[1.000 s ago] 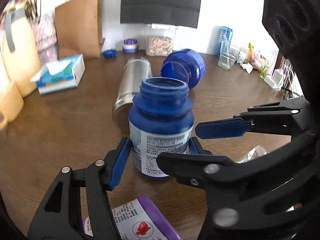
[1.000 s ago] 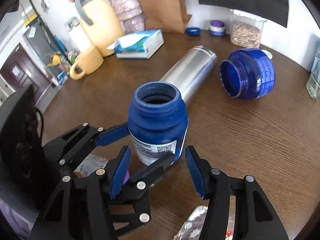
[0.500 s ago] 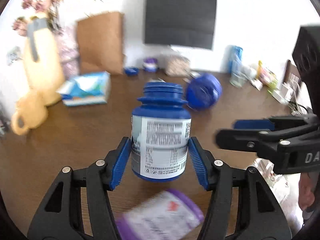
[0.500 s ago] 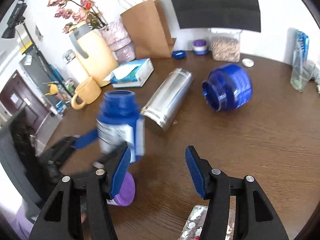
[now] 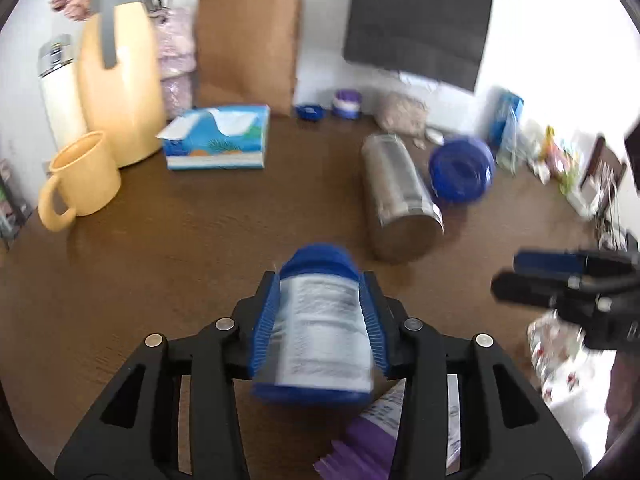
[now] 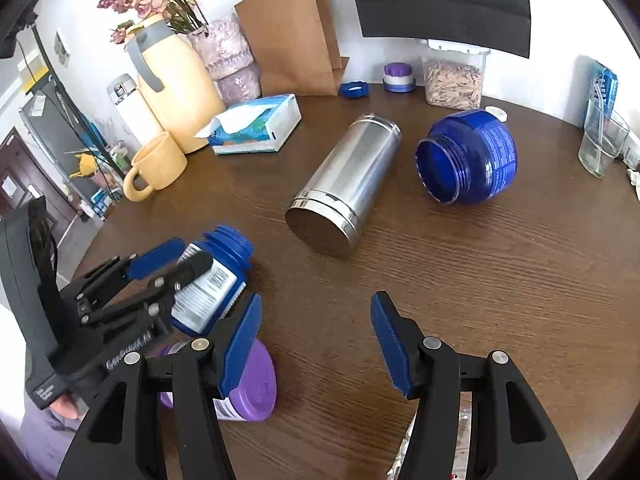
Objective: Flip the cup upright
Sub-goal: 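Lower the blue bottle upright onto the table with the left tool and open it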
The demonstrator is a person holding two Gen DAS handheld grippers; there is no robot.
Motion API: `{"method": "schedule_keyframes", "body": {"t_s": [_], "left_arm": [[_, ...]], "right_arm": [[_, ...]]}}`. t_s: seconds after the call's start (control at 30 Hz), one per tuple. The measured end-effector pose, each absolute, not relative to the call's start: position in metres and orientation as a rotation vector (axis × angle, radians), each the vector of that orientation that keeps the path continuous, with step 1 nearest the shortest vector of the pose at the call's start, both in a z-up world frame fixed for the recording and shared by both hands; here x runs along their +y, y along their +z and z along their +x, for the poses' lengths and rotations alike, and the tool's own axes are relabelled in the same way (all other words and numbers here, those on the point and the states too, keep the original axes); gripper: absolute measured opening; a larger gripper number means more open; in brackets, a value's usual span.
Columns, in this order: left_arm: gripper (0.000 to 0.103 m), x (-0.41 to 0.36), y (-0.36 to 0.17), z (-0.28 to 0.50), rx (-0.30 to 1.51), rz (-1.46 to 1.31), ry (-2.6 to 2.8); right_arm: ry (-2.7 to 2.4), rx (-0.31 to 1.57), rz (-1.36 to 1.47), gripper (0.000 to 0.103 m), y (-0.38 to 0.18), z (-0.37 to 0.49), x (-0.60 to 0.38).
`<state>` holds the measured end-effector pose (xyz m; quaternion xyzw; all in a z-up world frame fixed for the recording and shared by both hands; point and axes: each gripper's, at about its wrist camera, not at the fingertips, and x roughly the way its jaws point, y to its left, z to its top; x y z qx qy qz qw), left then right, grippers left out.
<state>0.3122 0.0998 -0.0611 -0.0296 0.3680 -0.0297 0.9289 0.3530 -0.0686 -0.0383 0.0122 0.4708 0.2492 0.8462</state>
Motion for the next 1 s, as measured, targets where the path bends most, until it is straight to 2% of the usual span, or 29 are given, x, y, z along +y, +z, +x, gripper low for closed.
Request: {"method": "schedule_keyframes", "body": {"t_s": [0.07, 0.13, 0.2, 0.27, 0.3, 0.37, 0.47, 0.63, 0.77, 0.83, 0.93, 1.0], "left_arm": [[0.046, 0.097, -0.064, 0.311, 0.752, -0.047, -0.076], [0.07, 0.097, -0.069, 0.312, 0.799, -0.051, -0.103], [0.075, 0.097, -0.071, 0.315, 0.84, -0.039, -0.14], [0.074, 0.092, -0.072, 0.318, 0.882, -0.002, -0.175], [0.06, 0.091, -0.074, 0.32, 0.904, 0.003, -0.194], [0.06, 0.087, -0.075, 0.318, 0.908, 0.034, -0.19], [0.06, 0.084, -0.075, 0.311, 0.89, 0.044, -0.199], [0.059, 0.09, -0.071, 0.302, 0.814, 0.014, -0.219], [0.059, 0.09, -0.058, 0.289, 0.743, 0.002, -0.282], [0.06, 0.089, -0.058, 0.289, 0.752, 0.015, -0.287], [0.061, 0.095, -0.064, 0.295, 0.767, -0.049, -0.34], [0.067, 0.098, -0.066, 0.298, 0.777, -0.065, -0.337]], "right_arm": [[0.528, 0.986, 0.031, 0.061, -0.036, 0.351, -0.07], [0.534, 0.982, 0.027, 0.061, -0.033, 0.349, -0.067], [0.542, 0.983, 0.018, 0.061, -0.03, 0.348, -0.064], [0.563, 0.993, 0.028, 0.061, -0.027, 0.35, -0.06], [0.593, 1.013, 0.053, 0.061, -0.027, 0.354, -0.057], [0.668, 1.094, 0.126, 0.064, -0.032, 0.366, -0.048], [0.703, 1.238, 0.203, 0.078, -0.055, 0.385, -0.032], [0.745, 1.427, 0.455, 0.079, -0.102, 0.412, -0.013], [0.808, 1.445, 0.593, 0.079, -0.118, 0.417, -0.003], [0.827, 1.407, 0.594, 0.068, -0.116, 0.414, -0.003], [0.767, 1.367, 0.451, 0.068, -0.102, 0.408, 0.002], [0.742, 1.317, 0.39, 0.068, -0.093, 0.407, 0.004]]}}
